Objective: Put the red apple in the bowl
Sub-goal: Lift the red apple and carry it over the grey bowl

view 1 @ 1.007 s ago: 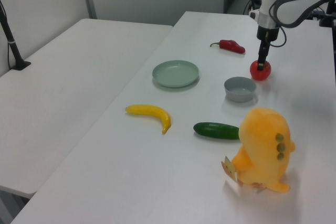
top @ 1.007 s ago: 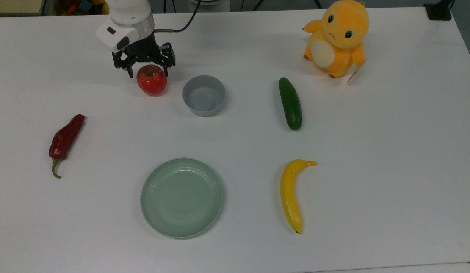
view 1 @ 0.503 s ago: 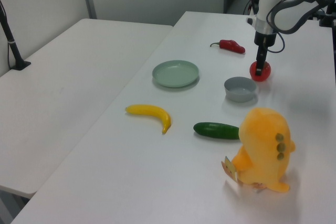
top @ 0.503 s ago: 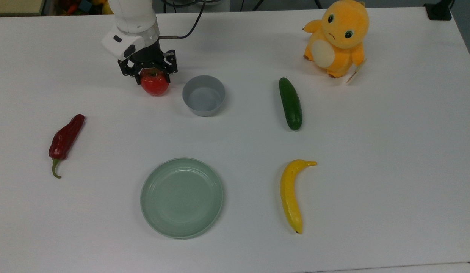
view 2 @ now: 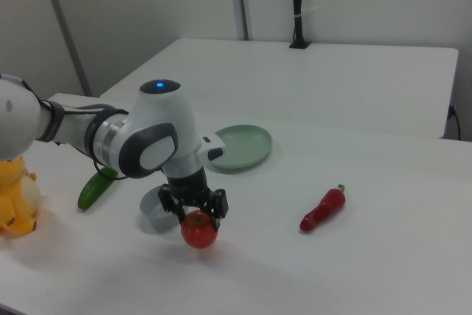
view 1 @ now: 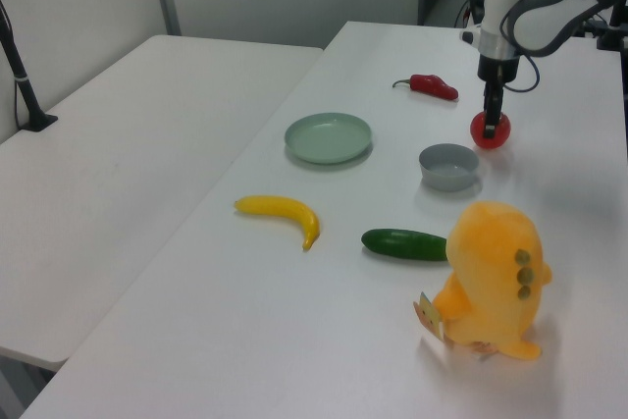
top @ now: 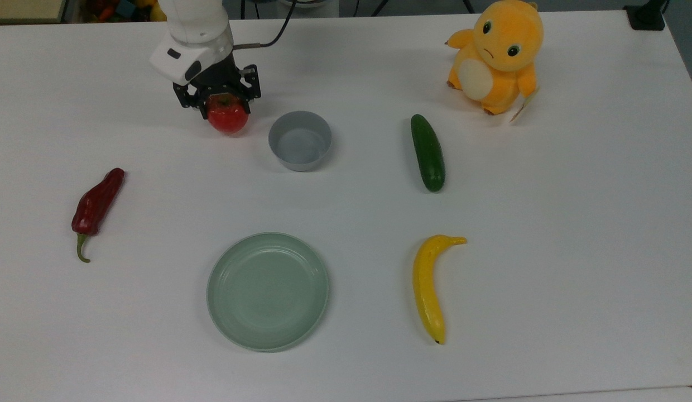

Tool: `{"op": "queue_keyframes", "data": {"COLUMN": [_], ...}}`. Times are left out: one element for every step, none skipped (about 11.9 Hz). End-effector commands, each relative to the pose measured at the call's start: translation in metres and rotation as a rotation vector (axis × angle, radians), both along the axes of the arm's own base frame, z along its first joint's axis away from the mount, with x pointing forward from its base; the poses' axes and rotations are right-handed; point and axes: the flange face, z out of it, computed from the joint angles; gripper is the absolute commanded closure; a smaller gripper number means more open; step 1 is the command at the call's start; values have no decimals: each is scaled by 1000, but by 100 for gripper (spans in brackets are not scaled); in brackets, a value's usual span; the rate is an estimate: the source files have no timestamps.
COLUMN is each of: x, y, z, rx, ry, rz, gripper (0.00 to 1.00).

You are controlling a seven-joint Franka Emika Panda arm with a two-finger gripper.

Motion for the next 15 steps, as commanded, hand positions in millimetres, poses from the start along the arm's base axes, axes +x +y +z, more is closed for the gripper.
{"op": "queue_keyframes", "data": {"x": [-3, -1, 0, 2, 4, 5, 7, 10, 12, 12, 13, 13, 13, 13, 13], "y": [0, -1, -1, -1, 0, 0, -1, 0, 3, 4, 7, 9, 11, 20, 25], "z": [58, 73, 93, 107, 119, 130, 144, 163, 185, 207, 218, 224, 229, 234, 234], "rx": [15, 19, 25, 27, 28, 30, 31, 36, 54, 65, 67, 69, 79, 107, 113], "ry": [14, 29, 45, 49, 52, 55, 50, 43, 32, 30, 25, 19, 14, 7, 7], "rz": [17, 16, 14, 12, 13, 14, 16, 16, 16, 17, 16, 17, 16, 21, 26], "gripper": [99, 99, 99, 99, 99, 99, 99, 99, 99, 99, 99, 99, 99, 99, 99]}}
